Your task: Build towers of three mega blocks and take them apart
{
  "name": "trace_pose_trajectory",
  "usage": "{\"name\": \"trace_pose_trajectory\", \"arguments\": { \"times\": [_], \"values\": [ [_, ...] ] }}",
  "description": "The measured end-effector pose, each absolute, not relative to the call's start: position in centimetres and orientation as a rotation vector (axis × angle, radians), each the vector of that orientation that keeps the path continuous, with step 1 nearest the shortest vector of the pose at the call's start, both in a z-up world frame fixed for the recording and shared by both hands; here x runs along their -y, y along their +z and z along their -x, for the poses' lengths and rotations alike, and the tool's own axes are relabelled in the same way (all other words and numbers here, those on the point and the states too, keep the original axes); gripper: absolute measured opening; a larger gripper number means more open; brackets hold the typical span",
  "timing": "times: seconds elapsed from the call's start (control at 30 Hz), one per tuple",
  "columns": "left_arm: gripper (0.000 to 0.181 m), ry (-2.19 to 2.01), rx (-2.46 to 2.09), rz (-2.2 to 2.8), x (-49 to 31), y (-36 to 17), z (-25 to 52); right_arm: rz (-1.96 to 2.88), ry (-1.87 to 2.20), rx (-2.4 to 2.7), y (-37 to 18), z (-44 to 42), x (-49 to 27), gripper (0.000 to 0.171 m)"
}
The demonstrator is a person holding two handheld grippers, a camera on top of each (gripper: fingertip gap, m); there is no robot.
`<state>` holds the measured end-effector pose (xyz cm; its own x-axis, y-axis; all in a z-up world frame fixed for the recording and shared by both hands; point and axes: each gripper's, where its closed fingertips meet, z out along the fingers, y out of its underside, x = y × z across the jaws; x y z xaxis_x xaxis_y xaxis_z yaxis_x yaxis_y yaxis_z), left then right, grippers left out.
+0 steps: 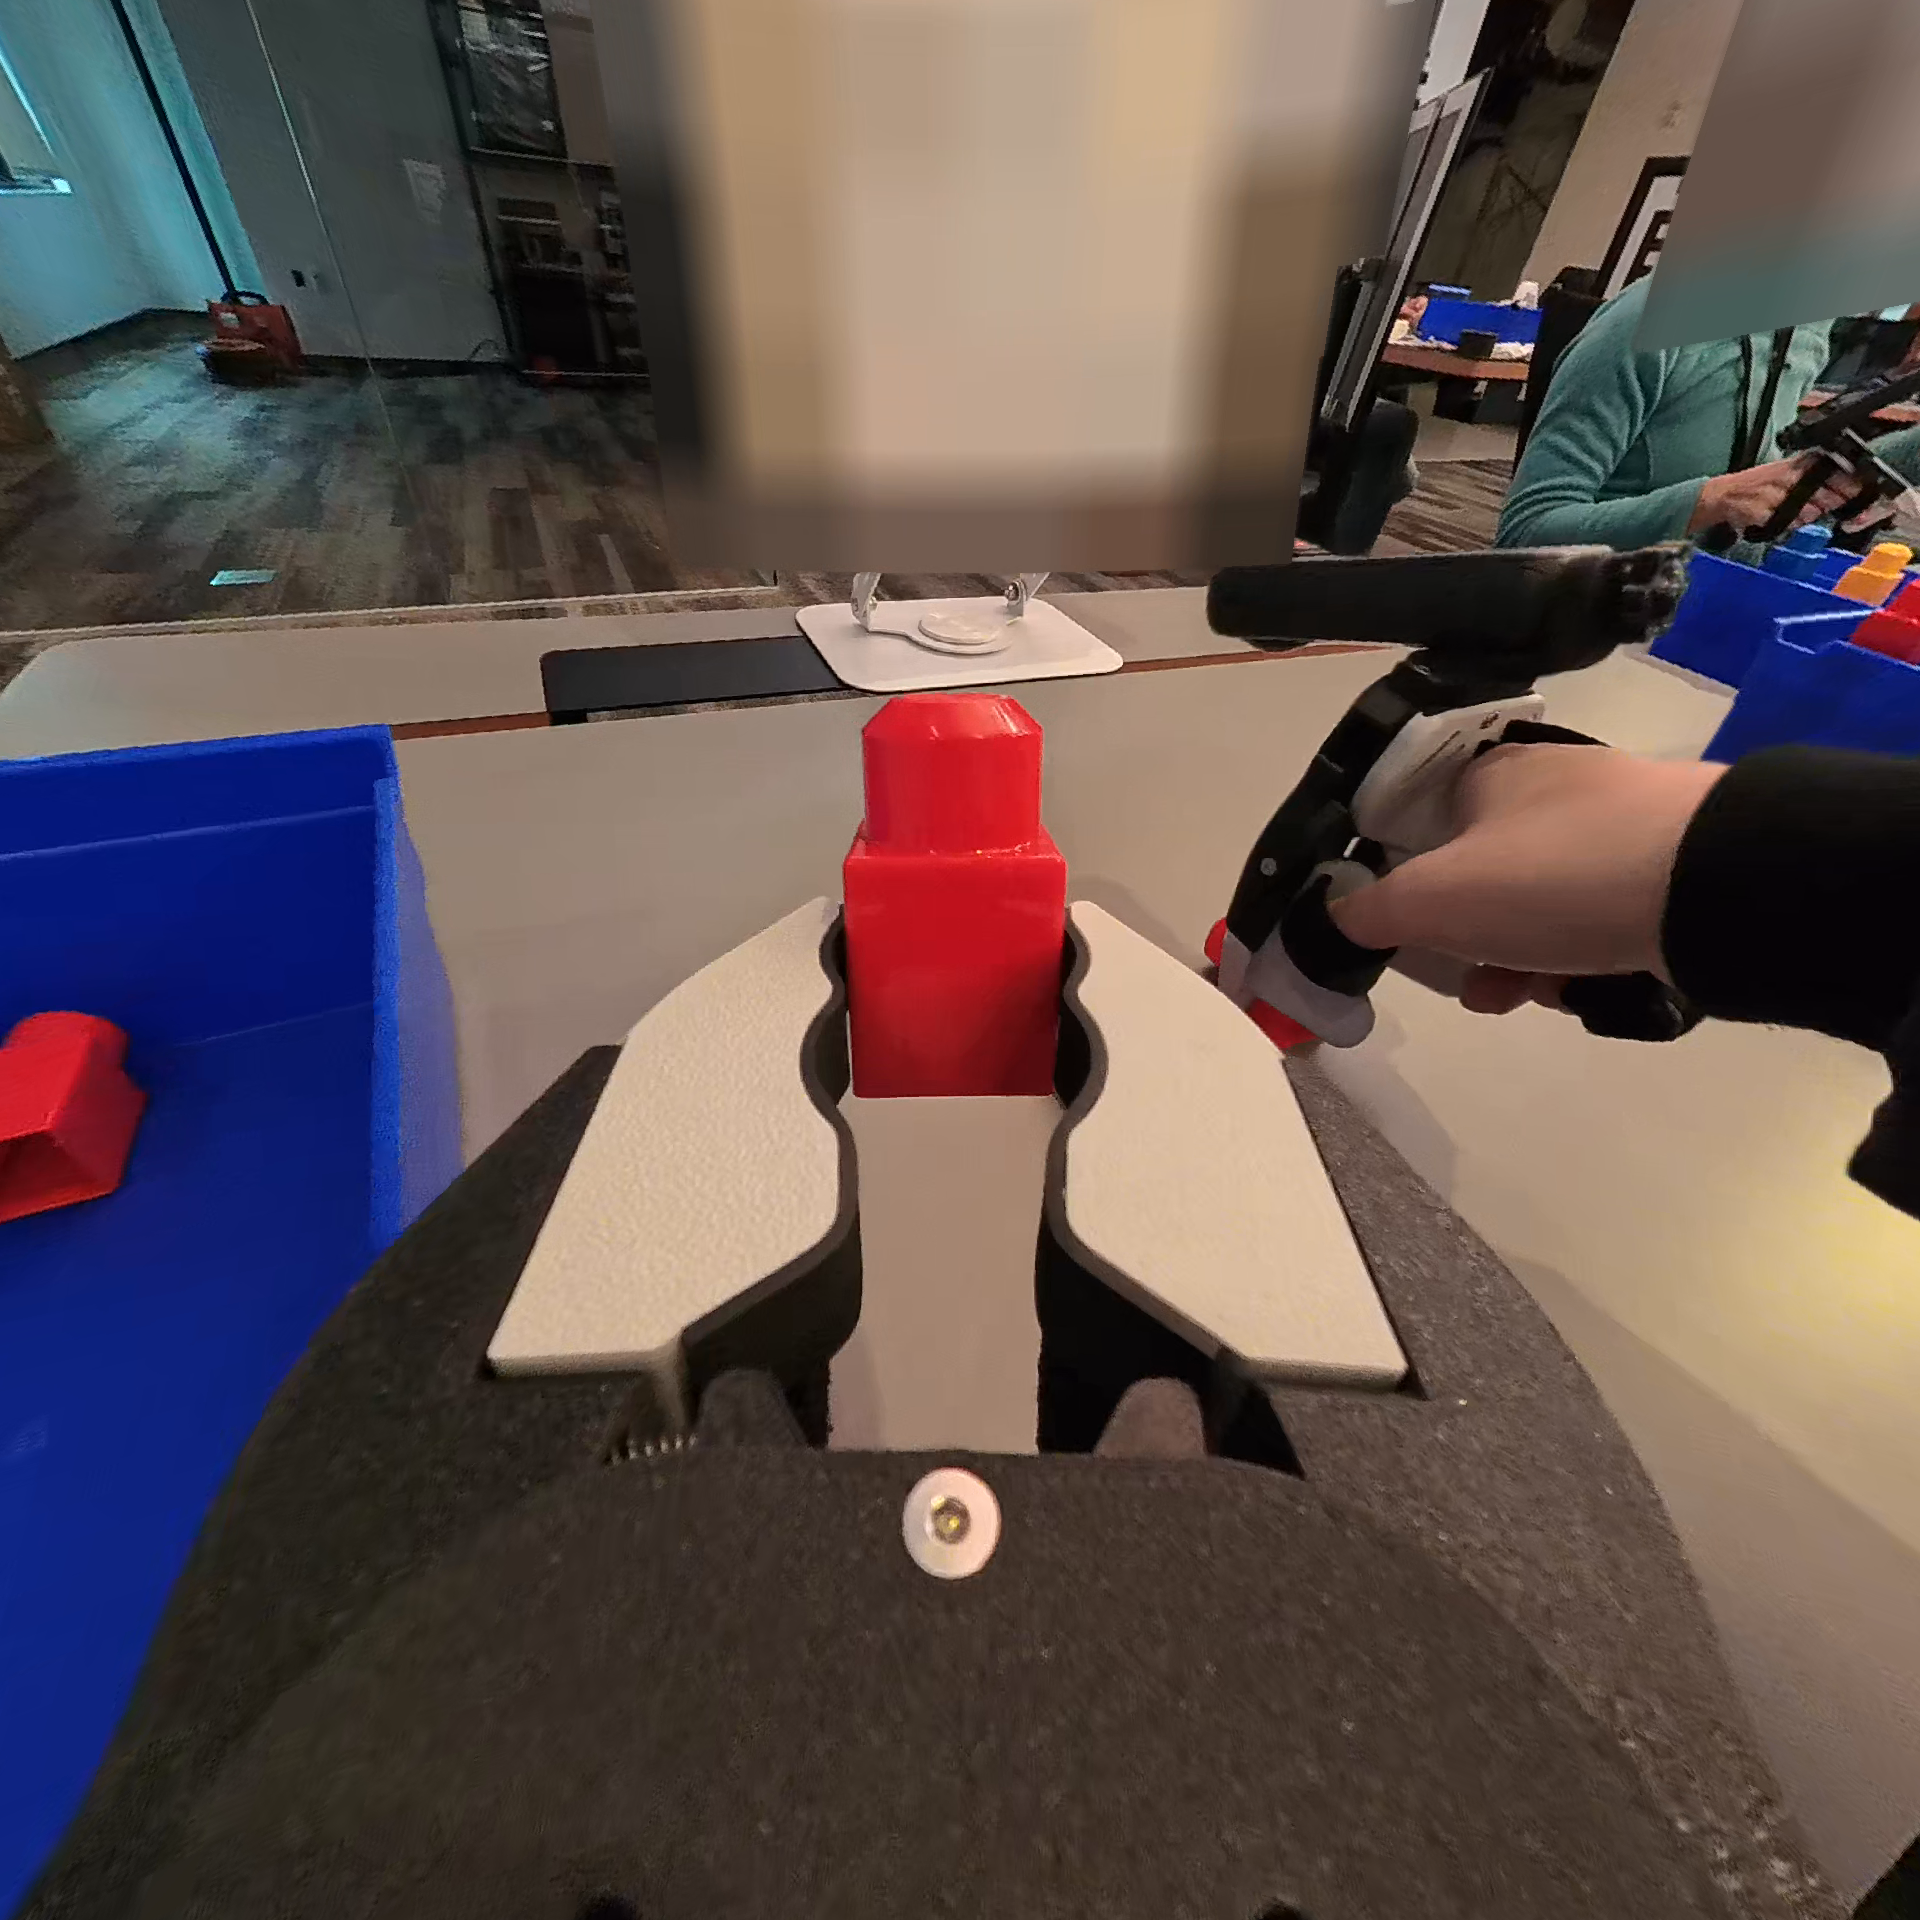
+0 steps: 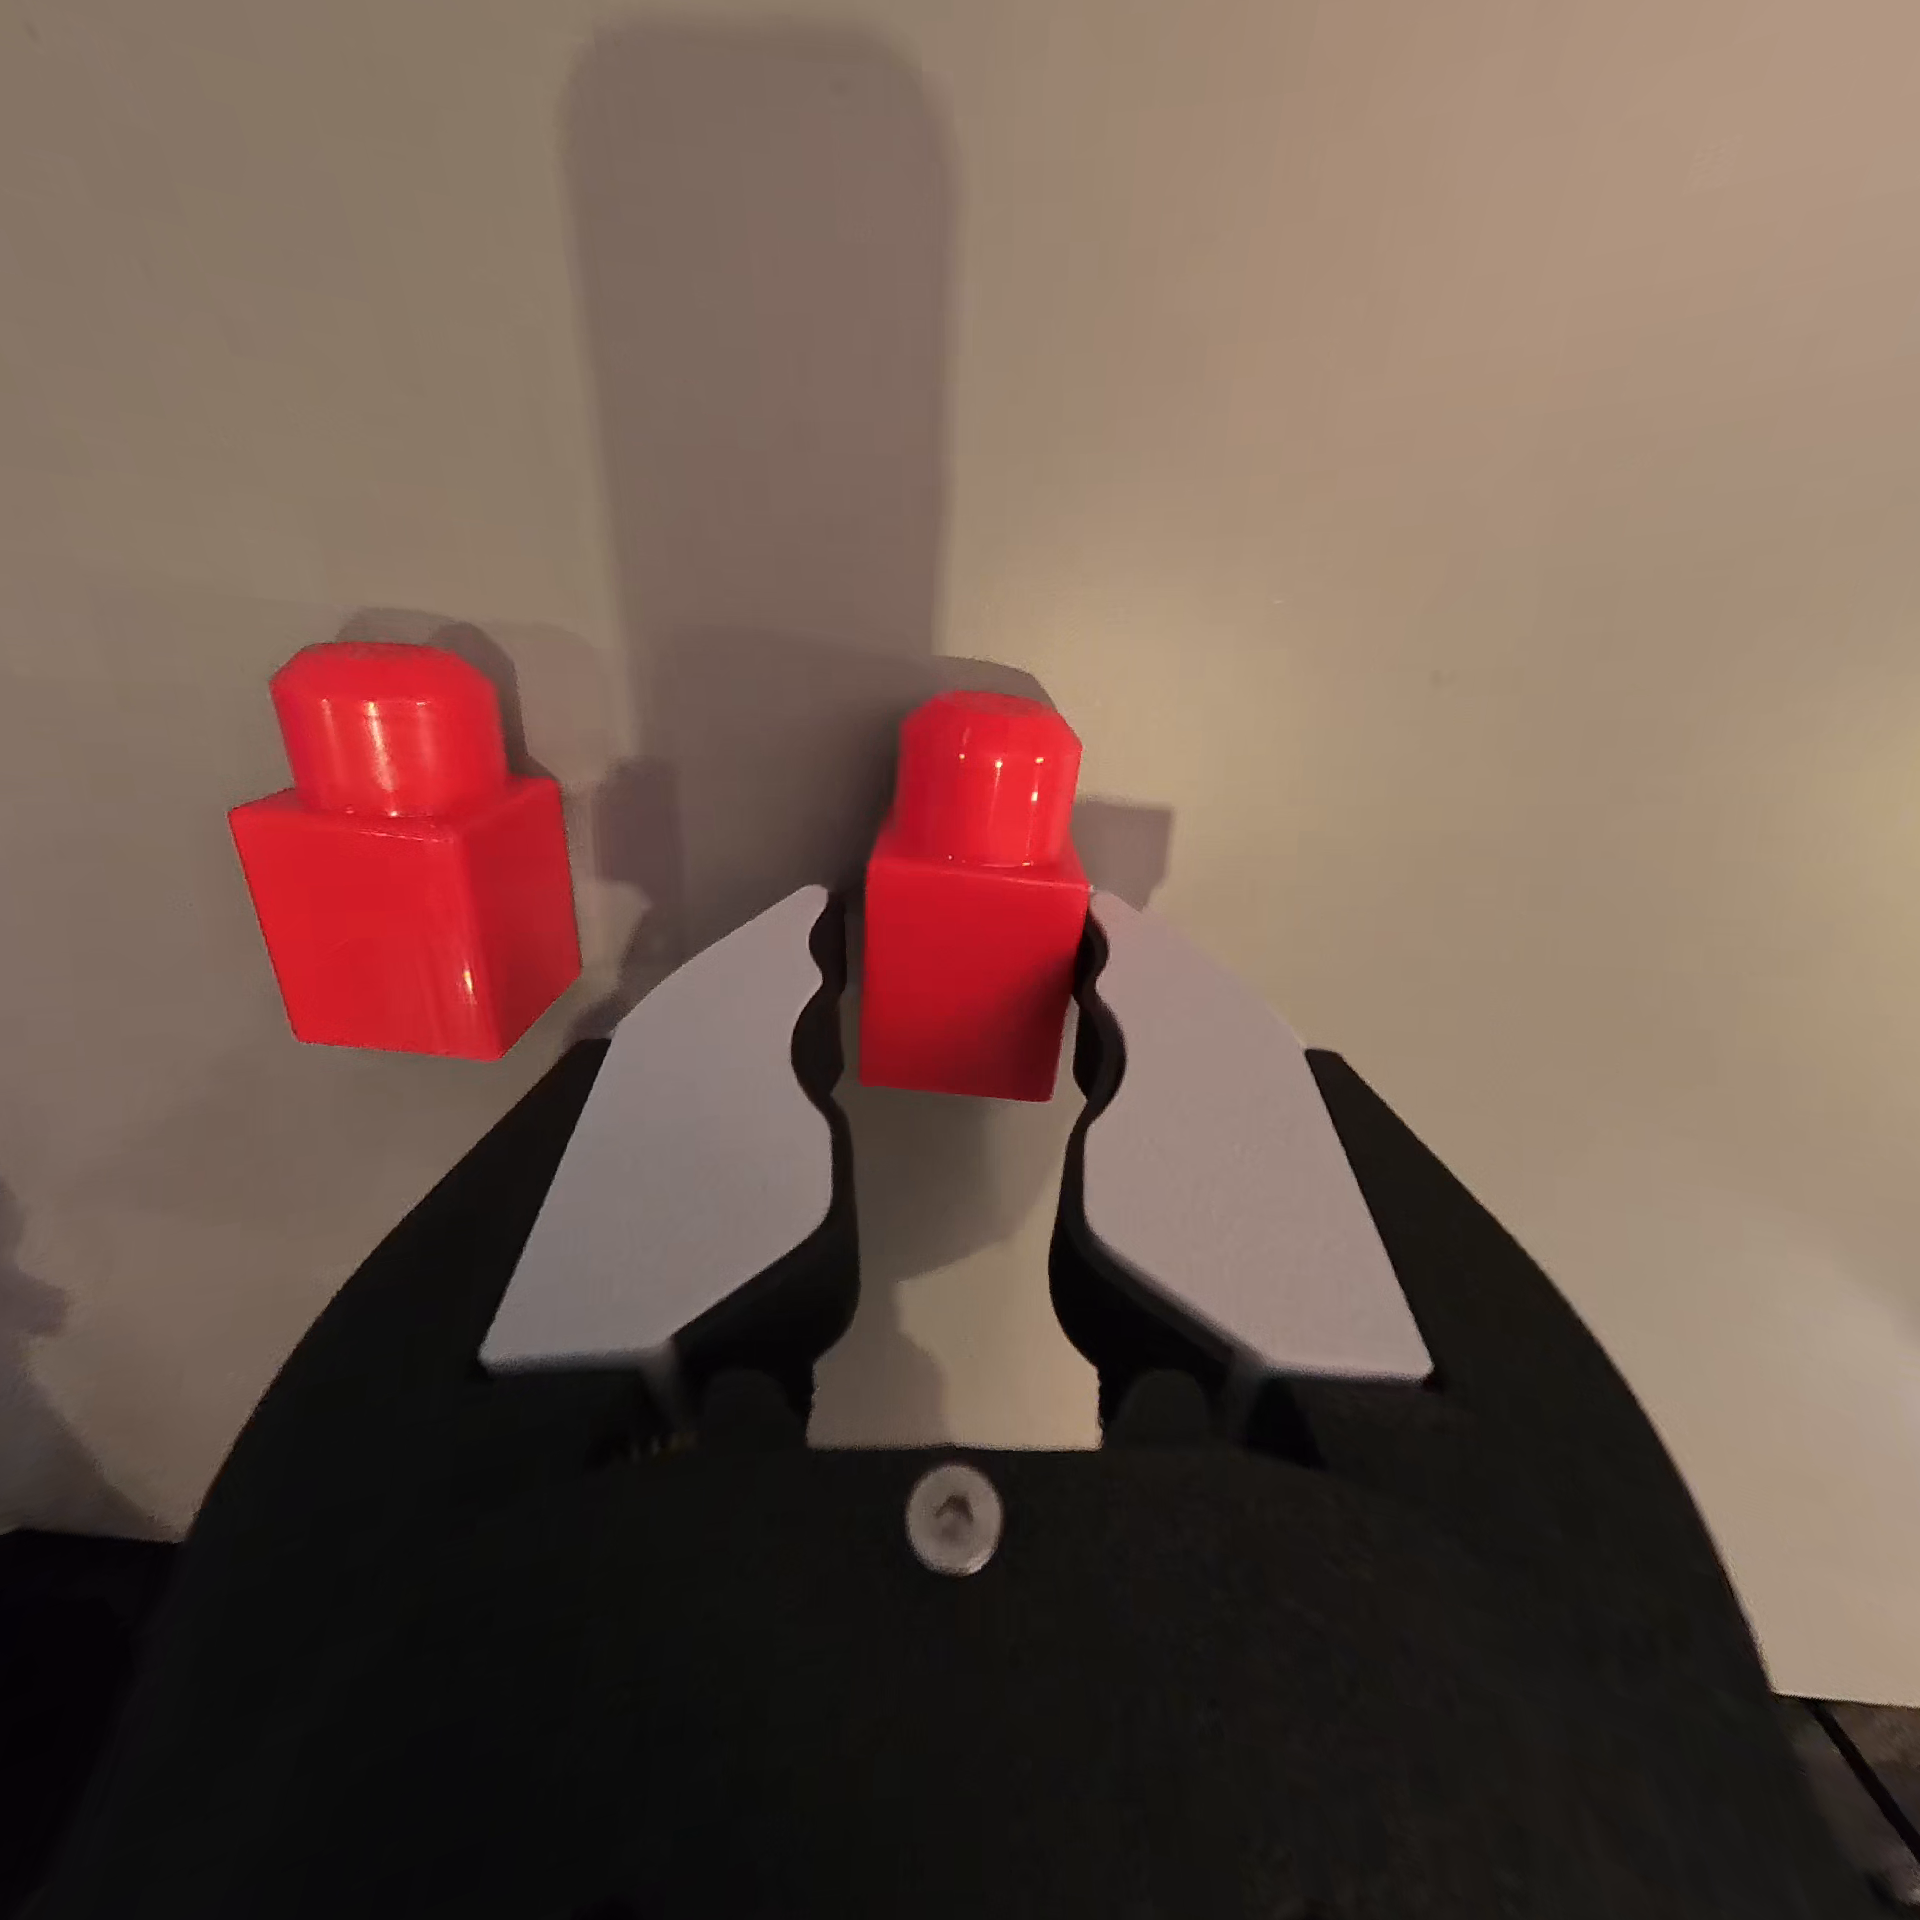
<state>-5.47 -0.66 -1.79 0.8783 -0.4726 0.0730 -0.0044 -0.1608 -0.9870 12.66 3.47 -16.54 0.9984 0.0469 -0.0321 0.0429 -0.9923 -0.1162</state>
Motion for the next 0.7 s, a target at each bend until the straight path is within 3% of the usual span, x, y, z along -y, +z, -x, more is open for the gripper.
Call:
{"name": "trace_pose_trajectory", "arguments": {
  "times": [0.4,0.53,0.7],
  "values": [
    [0.036,-0.427,-0.391,1.703,0.4,-2.2,5.3,3.131,0.001,0.163,-16.7,-12.7,-3.3,0.036],
    [0.036,-0.44,-0.413,1.686,0.3,-2.3,5.1,3.151,-0.13,0.487,-16.2,-13.5,-2.7,0.035],
    [0.036,-0.568,-0.521,1.623,1.5,-1.5,2.7,2.71,0.391,0.705,-10.5,-11.2,-3.3,0.035]
  ]
}}
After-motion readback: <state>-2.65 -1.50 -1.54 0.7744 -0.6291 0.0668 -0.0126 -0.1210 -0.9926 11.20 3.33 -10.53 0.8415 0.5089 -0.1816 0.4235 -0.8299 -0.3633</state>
